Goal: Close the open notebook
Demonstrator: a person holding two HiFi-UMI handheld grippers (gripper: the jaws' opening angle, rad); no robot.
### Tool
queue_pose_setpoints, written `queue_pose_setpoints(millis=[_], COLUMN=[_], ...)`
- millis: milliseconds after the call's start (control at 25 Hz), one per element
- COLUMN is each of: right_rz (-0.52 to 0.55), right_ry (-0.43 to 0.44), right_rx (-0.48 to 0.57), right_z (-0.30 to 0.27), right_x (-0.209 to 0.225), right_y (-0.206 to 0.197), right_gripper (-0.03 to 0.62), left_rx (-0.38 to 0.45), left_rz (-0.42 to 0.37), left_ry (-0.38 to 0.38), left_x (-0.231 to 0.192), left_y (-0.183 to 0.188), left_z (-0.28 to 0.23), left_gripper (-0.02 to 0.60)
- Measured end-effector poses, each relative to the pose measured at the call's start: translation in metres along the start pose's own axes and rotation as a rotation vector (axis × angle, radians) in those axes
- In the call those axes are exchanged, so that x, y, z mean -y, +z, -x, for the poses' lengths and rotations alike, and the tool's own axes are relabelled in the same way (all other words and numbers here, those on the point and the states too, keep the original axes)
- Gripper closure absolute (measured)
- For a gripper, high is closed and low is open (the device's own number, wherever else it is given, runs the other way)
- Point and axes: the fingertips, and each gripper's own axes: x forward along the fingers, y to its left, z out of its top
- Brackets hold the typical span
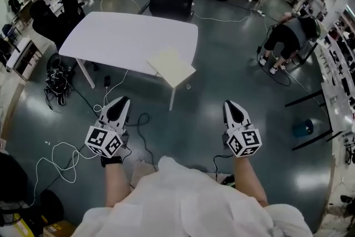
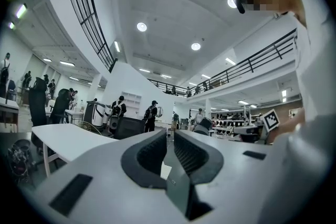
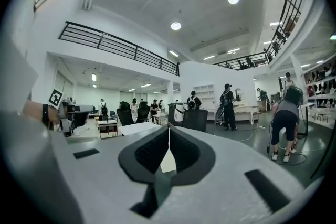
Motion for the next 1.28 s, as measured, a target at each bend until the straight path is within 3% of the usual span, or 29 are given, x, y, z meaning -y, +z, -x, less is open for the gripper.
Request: queue_pose_setpoints(millis=[280, 680, 1000, 1280], right_rz=[0.014, 0.021, 0.056, 0.049], right_ry=[-0.051, -0.084, -0.073, -0.034], right_rx=[-0.018, -0.085, -0.120, -0.175], right_z=[-0.050, -0.104, -0.171, -0.230], right_x=[-0.008, 0.023, 0.069, 0.100], right_y=[-0.010, -0.025, -0.039, -0.053], right_gripper=[0.556, 0.546, 0.528, 0.519], left_rx=[-0.004, -0.061, -0.051, -0.037], left_rz=[-0.002, 0.000, -0.017, -0.007], left_ry=[-0.060, -0.188, -0.265, -0.283], left_x=[-0.046, -0.050, -0.072, -0.090], left_y=[-0.001, -0.014, -0.024, -0.030], left_z=[-0.037, -0.119, -0.226, -0.303], left_gripper=[0.540, 0.540, 0.540, 0.540])
